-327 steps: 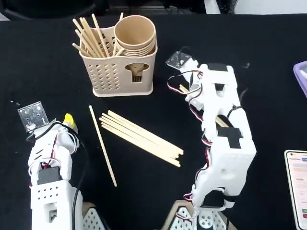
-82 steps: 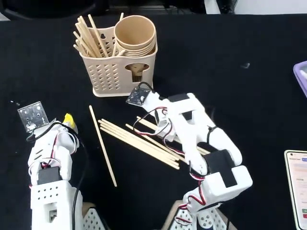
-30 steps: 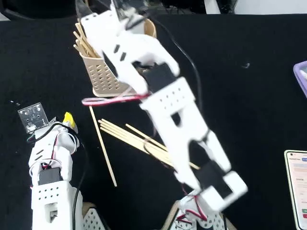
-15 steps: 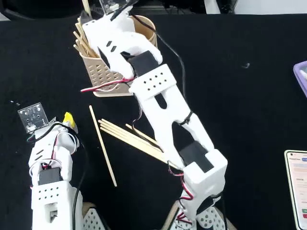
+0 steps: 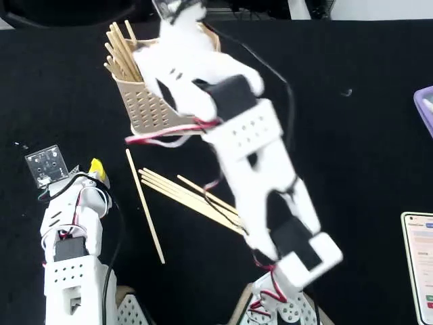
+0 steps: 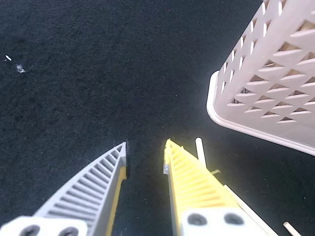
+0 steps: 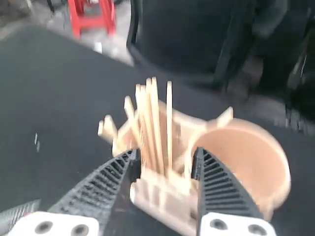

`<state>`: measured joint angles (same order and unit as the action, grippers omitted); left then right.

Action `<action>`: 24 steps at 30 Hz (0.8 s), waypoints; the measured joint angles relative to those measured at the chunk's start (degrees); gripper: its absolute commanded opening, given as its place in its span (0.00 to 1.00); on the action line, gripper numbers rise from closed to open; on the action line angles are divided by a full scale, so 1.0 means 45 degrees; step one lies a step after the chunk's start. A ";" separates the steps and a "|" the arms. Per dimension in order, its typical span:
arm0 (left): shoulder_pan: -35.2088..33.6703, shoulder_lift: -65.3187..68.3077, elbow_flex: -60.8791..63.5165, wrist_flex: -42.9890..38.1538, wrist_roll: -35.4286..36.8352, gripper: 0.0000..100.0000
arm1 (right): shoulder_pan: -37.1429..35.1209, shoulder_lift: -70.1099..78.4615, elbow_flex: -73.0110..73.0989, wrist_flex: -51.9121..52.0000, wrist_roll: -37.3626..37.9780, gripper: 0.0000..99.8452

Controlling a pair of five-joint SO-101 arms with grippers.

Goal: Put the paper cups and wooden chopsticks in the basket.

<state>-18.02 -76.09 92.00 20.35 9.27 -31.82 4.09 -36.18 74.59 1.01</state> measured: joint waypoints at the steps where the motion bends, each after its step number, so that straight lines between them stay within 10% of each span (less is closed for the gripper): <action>1: 0.0000 0.0000 0.0000 0.0000 0.0000 0.13 | 0.0000 -0.0293 0.0000 0.0821 0.0000 0.17; 14: 0.0000 0.0000 0.0000 0.0000 0.0000 0.13 | -0.0117 -0.2090 0.1387 0.5451 0.1407 0.17; 24: 0.0000 0.0000 0.0000 0.0000 0.0000 0.13 | -0.0430 -0.5880 1.2581 0.0234 0.2657 0.17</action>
<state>-18.02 -76.09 92.00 20.35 9.27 -33.76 -22.37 20.44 75.65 12.97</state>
